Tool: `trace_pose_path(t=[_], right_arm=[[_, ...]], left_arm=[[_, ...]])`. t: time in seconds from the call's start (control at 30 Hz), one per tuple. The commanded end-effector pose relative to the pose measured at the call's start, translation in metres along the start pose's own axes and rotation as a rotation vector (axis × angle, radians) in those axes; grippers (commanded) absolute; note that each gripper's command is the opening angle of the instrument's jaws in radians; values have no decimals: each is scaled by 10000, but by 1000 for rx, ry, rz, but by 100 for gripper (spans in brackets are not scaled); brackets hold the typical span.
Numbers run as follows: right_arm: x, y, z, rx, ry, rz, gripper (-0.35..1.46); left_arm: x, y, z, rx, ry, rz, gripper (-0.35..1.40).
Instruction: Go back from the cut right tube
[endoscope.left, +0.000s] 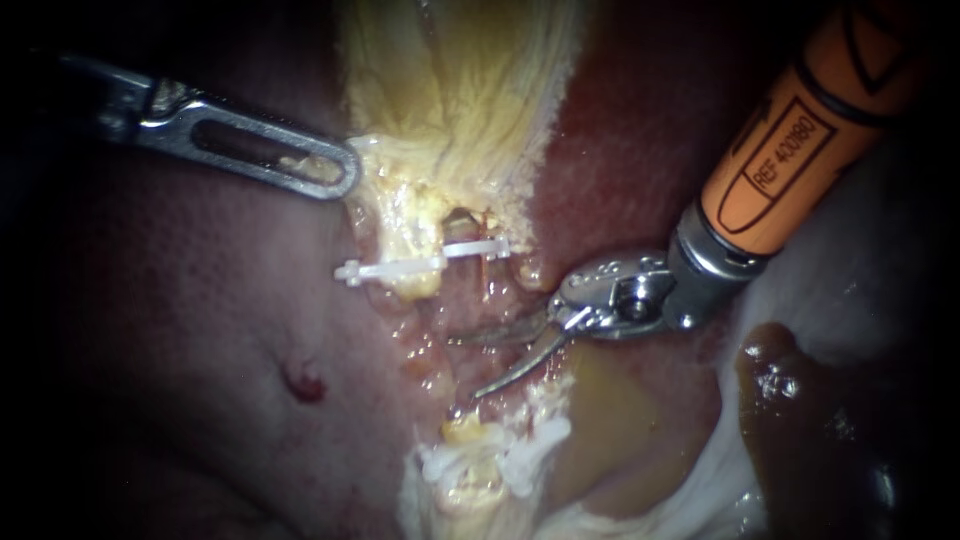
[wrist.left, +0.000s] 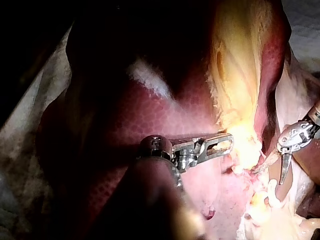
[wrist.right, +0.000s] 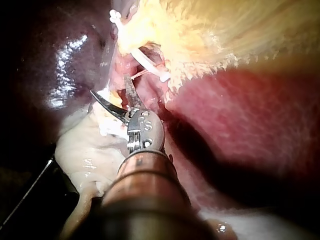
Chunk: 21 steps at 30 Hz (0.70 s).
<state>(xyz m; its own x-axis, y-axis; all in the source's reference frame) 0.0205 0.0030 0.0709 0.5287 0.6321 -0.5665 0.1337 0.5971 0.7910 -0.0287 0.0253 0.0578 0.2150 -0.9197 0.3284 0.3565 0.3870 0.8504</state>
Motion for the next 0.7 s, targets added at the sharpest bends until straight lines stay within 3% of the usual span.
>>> trace_pose_path(t=[0.03, 0.1, 0.27, 0.47, 0.63, 0.7], right_arm=[[-2, -1, -5, -50, 16, -39, 143], [-4, -6, -14, -139, 3, -96, 143], [0, -21, -43, -296, -141, -198, 145], [13, -39, -72, -378, -163, -255, 145], [19, -54, -83, -433, -222, -288, 145], [19, -56, -86, -444, -227, -287, 145]], left_arm=[[0, 0, 0, 0, 0, 0, -35], [0, 0, -1, 0, 0, 0, -35], [1, 0, -2, 1, 1, 0, -35], [1, 1, -1, 1, 1, 1, -35], [1, 3, -1, -1, 3, 1, -35], [2, 4, 0, -2, 3, 2, -35]])
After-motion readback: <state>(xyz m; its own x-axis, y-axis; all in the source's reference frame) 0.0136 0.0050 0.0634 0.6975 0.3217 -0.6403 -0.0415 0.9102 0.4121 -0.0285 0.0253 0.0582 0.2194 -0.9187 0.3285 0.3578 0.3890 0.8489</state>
